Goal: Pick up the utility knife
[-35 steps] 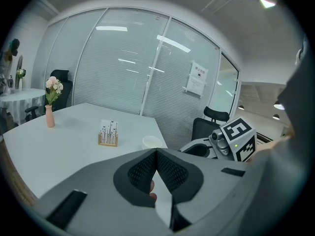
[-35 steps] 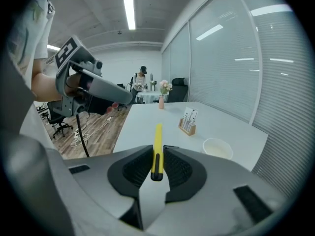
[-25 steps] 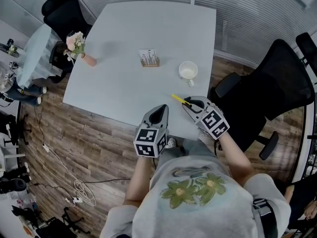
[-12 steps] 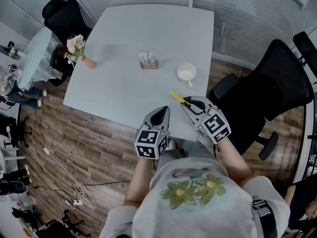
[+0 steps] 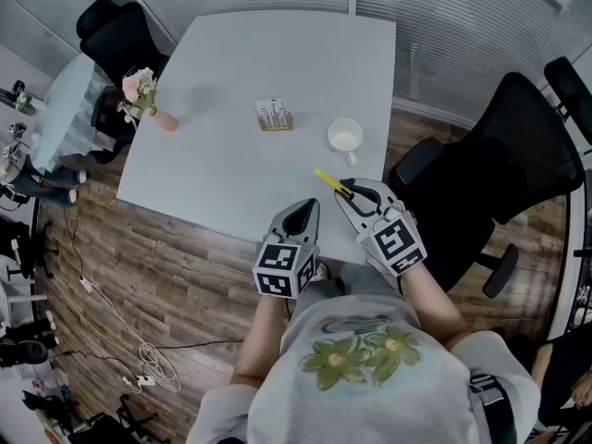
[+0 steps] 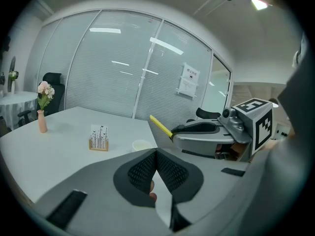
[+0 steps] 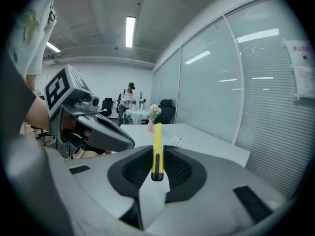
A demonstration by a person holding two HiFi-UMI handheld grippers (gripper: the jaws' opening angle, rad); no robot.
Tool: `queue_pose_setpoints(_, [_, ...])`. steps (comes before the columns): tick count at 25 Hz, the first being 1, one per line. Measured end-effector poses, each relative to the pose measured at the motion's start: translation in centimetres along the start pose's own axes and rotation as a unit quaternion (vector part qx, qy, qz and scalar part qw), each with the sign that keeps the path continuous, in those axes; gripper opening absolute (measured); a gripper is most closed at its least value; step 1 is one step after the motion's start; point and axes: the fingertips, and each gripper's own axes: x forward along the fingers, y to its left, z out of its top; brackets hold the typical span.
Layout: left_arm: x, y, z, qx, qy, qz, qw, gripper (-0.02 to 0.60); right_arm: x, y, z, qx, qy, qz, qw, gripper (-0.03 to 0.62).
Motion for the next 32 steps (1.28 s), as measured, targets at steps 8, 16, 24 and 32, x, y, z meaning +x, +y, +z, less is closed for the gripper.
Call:
queue_pose_setpoints(8, [0.16, -0.01, 0.16, 0.002, -0.004, 0.001, 1.0, 0.002, -0.43, -0.47, 0.41, 0.02, -0.006, -0.013, 1.0, 0.071])
queue_pose_setpoints(16, [0.28, 0.35, 0.42, 0.001, -0.005, 0.001, 1.0, 0.002, -0.13, -0.58, 0.79, 0.021, -0.007, -0.013, 1.0, 0.069])
queue_pose_setpoints(24, [0.31, 0.74, 0.41, -0.001, -0.005, 0.004, 1.0, 0.002, 0.18, -0.52, 0.84, 0.021, -0.007, -0.01, 1.0, 0.069])
queue_pose_setpoints(32, [0.26, 0.76, 0.45, -0.001, -0.005, 0.006, 1.0, 0.002, 0.21, -0.56, 0.84, 0.021, -0.005, -0.007, 1.0, 0.069])
